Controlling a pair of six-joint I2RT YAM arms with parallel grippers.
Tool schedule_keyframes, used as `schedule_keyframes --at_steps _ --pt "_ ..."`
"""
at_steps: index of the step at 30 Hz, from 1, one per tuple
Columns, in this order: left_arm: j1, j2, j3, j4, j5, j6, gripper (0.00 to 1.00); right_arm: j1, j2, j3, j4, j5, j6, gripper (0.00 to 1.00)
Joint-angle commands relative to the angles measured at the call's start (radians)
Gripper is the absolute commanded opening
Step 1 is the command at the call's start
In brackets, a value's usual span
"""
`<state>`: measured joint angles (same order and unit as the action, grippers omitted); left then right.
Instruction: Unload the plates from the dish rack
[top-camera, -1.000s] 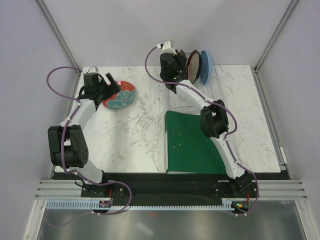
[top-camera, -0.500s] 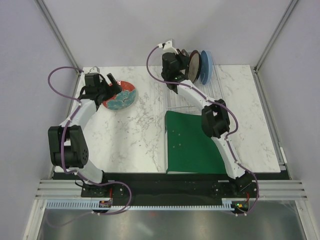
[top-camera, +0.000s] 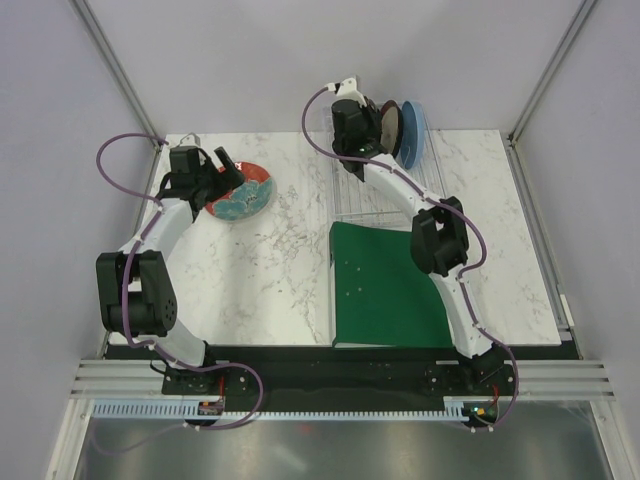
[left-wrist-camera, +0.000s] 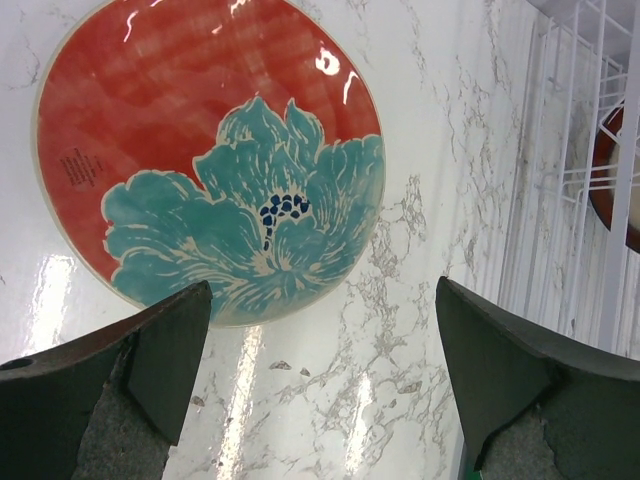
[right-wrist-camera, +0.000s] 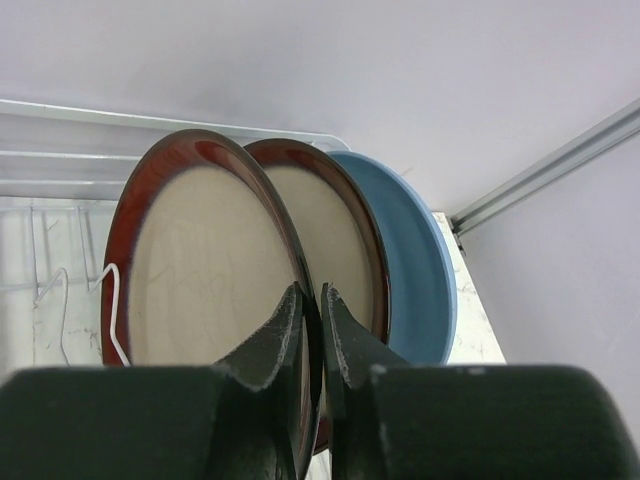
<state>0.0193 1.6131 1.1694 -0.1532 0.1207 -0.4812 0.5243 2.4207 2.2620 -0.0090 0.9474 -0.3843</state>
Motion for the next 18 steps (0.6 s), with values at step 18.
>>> schedule_keyframes --at_steps 18 --pt "-0.038 -0.015 0.007 0.004 0.034 0.004 1.0 0.013 -0.198 0.056 0.027 -0.027 -0.027 0.0"
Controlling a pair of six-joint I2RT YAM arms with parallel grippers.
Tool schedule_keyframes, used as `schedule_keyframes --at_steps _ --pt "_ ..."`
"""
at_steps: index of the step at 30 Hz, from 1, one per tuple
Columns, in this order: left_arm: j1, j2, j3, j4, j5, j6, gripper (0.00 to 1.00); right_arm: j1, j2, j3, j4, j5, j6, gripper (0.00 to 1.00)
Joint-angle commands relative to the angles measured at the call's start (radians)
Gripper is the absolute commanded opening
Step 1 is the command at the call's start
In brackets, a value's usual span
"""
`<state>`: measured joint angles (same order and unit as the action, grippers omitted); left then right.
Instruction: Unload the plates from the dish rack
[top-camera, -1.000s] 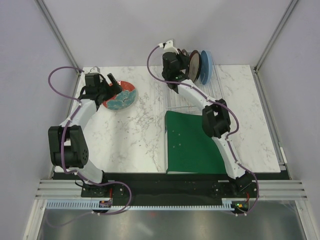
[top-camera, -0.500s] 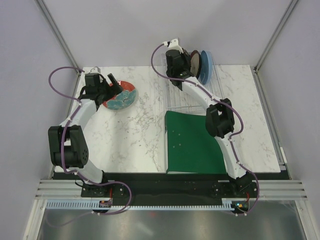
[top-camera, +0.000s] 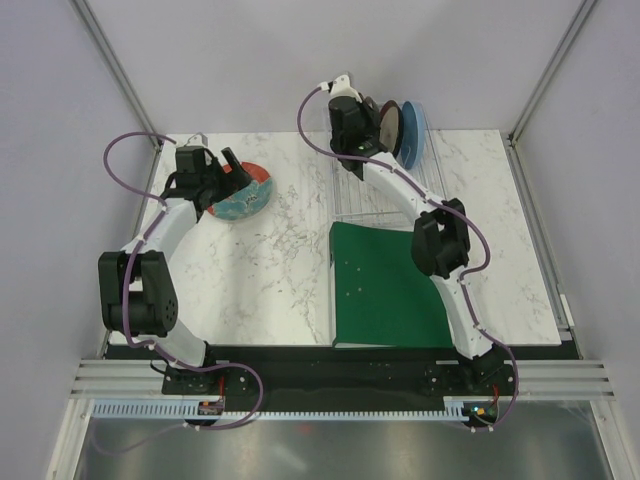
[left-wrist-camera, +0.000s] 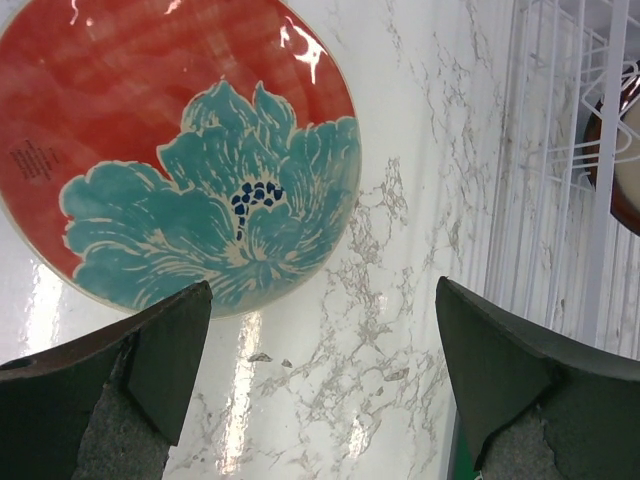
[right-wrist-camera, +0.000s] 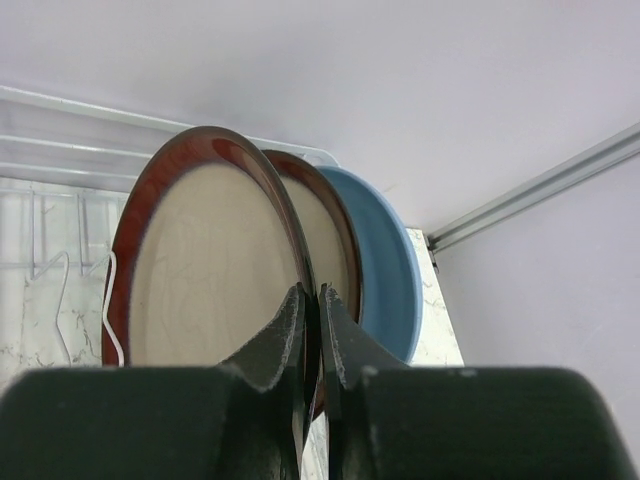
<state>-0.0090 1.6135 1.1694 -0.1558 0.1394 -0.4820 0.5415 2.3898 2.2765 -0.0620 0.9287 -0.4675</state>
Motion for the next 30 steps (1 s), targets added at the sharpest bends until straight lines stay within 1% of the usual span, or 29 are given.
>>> schedule_keyframes --at_steps 1,3,7,13,23,26,29,30 --pt "-0.009 -0.015 0.007 0.006 0.017 0.005 1.0 -0.005 -0.164 0.041 0.045 -0.02 0.073 0.0" --pt "-0.009 -0.01 0.007 0.007 0.016 0.008 1.0 -0.005 -0.152 0.049 0.016 -0.016 0.089 0.0" --pt "-0.009 -0.017 -0.002 0.001 0.025 0.008 1.0 0.002 -0.167 0.052 0.017 -0.002 0.095 0.0" --pt "-0.011 -0.015 0.001 -0.001 0.045 0.002 1.0 0.008 -0.196 0.078 0.05 0.035 0.013 0.0" --pt "-0.022 -0.027 0.015 -0.002 0.055 -0.003 1.0 0.011 -0.25 0.025 0.08 0.062 -0.005 0.0" --pt "-0.022 -0.029 0.018 -0.002 0.066 -0.006 0.99 0.018 -0.277 0.014 0.064 0.038 0.023 0.0" --pt "-0.022 -0.023 0.03 0.002 0.104 -0.009 1.0 0.028 -0.314 0.021 -0.031 -0.014 0.085 0.0" --pt "-0.023 -0.02 0.033 0.009 0.121 -0.012 1.0 0.031 -0.325 0.031 -0.111 -0.036 0.116 0.0"
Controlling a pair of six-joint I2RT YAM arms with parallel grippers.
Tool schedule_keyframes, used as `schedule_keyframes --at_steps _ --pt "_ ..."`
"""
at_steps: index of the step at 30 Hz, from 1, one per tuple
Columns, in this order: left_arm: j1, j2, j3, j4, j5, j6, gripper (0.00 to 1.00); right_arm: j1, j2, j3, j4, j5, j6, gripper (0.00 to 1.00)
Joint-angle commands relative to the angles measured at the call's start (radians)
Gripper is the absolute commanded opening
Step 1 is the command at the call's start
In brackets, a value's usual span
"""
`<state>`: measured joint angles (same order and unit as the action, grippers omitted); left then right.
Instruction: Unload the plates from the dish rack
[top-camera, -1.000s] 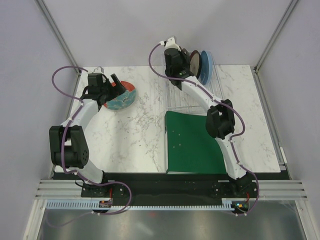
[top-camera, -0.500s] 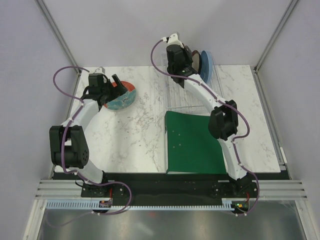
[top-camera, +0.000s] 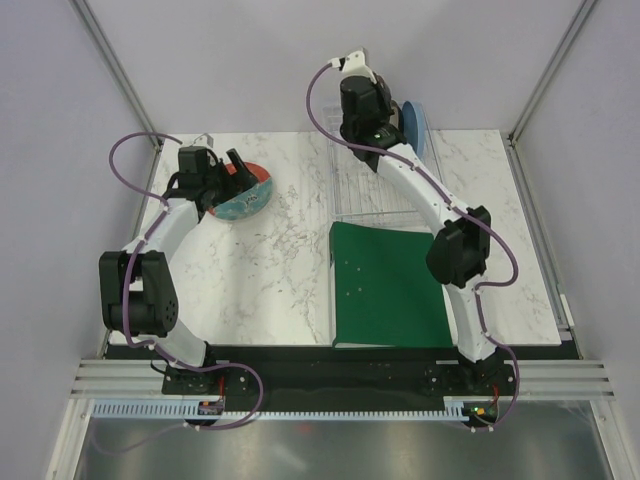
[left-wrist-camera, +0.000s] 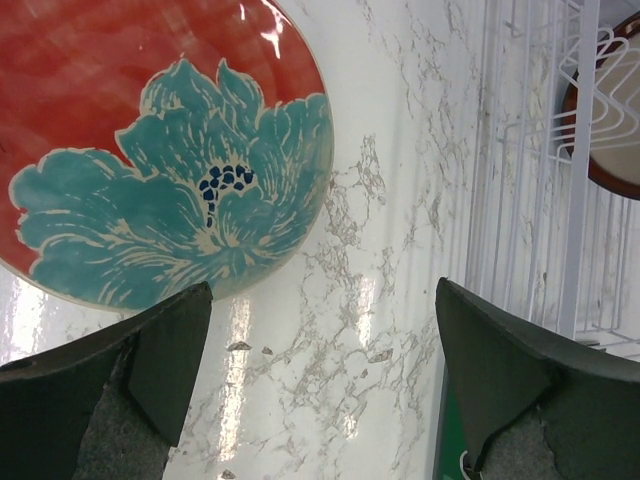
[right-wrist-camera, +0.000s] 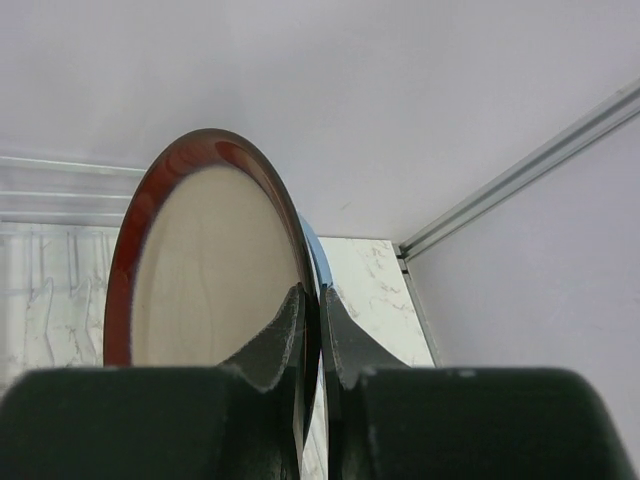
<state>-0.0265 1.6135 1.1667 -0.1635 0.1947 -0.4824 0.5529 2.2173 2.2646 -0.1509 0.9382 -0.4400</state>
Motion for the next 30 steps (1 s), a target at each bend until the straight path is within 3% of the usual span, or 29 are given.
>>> schedule_keyframes --at_steps 1,9,15,30 --pt "-0.006 -0.02 0.036 0.025 0.106 -0.013 0.99 0.021 -0.175 0.049 -0.06 -0.102 0.153 0.0" --pt "-0.006 -0.004 0.034 0.123 0.253 -0.093 1.0 0.025 -0.317 0.01 -0.294 -0.403 0.405 0.0" --pt "-0.007 -0.017 -0.012 0.272 0.351 -0.174 1.0 0.027 -0.363 -0.036 -0.331 -0.601 0.544 0.0" --pt "-0.019 0.009 -0.136 0.677 0.48 -0.424 0.95 0.064 -0.432 -0.174 -0.266 -0.76 0.727 0.0"
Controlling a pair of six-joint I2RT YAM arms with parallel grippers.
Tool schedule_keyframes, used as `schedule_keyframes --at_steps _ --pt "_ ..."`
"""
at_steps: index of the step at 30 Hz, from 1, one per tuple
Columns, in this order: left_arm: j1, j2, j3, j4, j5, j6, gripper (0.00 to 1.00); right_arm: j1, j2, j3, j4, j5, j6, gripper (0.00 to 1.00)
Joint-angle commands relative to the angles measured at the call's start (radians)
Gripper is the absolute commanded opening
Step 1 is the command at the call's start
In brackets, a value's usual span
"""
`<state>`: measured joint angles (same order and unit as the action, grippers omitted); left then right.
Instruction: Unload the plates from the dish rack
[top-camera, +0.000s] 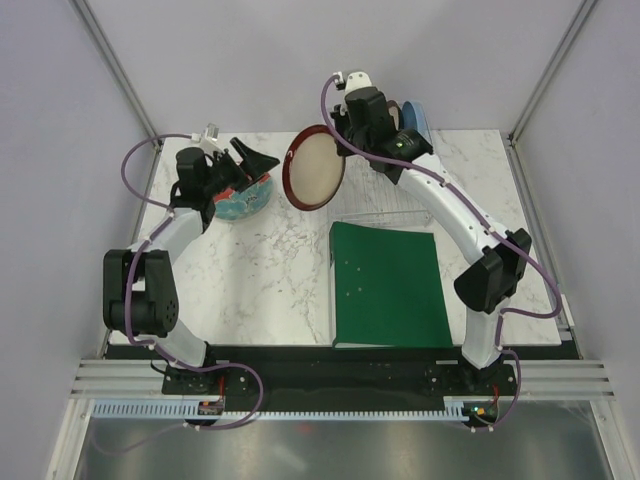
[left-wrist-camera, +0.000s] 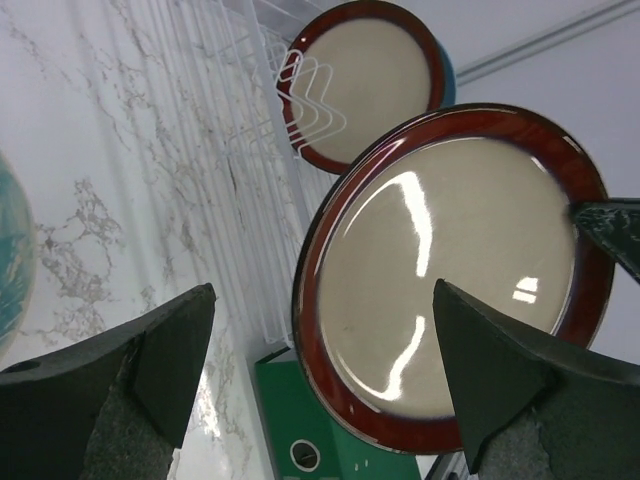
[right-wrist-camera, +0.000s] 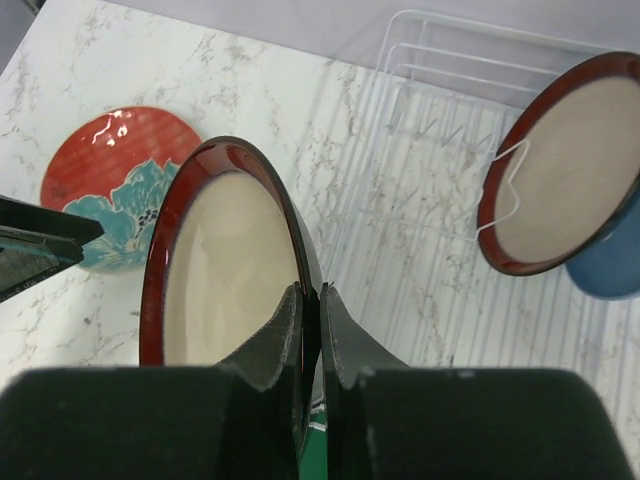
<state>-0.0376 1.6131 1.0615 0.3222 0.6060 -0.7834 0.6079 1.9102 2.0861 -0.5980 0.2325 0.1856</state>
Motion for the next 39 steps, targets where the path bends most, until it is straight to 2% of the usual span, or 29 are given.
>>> schedule_keyframes --at_steps 1,15,19,23,24,26,27,29,30,32,33,36,39 --pt "-0.008 0.011 -0.031 0.196 0.07 -0.128 0.95 0.013 -0.129 -0.004 0.196 -0.062 0.112 0.0" --pt "-0.015 0.03 -0.078 0.238 0.08 -0.132 0.91 0.015 -0.142 -0.031 0.231 -0.074 0.146 0.0" --pt "-0.022 0.048 -0.095 0.329 0.1 -0.171 0.89 0.016 -0.14 -0.041 0.245 -0.078 0.166 0.0" --pt "-0.025 0.102 -0.106 0.504 0.158 -0.288 0.76 0.016 -0.158 -0.078 0.274 -0.085 0.19 0.0" --pt "-0.025 0.114 -0.106 0.543 0.167 -0.316 0.61 0.015 -0.161 -0.098 0.289 -0.088 0.198 0.0" --pt "-0.027 0.139 -0.113 0.676 0.184 -0.403 0.58 0.015 -0.166 -0.11 0.296 -0.091 0.206 0.0" --pt "-0.027 0.162 -0.115 0.719 0.189 -0.43 0.46 0.015 -0.171 -0.124 0.3 -0.091 0.209 0.0" --pt "-0.027 0.191 -0.117 0.837 0.205 -0.511 0.43 0.016 -0.175 -0.135 0.311 -0.09 0.218 0.0" --pt "-0.028 0.224 -0.117 0.88 0.213 -0.54 0.33 0.016 -0.175 -0.142 0.314 -0.091 0.219 0.0" --pt "-0.028 0.257 -0.118 0.969 0.224 -0.627 0.18 0.016 -0.177 -0.15 0.322 -0.101 0.225 0.0" --pt "-0.028 0.275 -0.118 1.053 0.227 -0.657 0.03 0.016 -0.177 -0.15 0.325 -0.104 0.227 0.0" --pt "-0.03 0.346 -0.089 1.165 0.262 -0.753 0.02 0.016 -0.172 -0.155 0.326 -0.114 0.23 0.0" --pt "-0.033 0.38 -0.077 1.212 0.279 -0.798 0.02 0.015 -0.171 -0.167 0.333 -0.122 0.235 0.0"
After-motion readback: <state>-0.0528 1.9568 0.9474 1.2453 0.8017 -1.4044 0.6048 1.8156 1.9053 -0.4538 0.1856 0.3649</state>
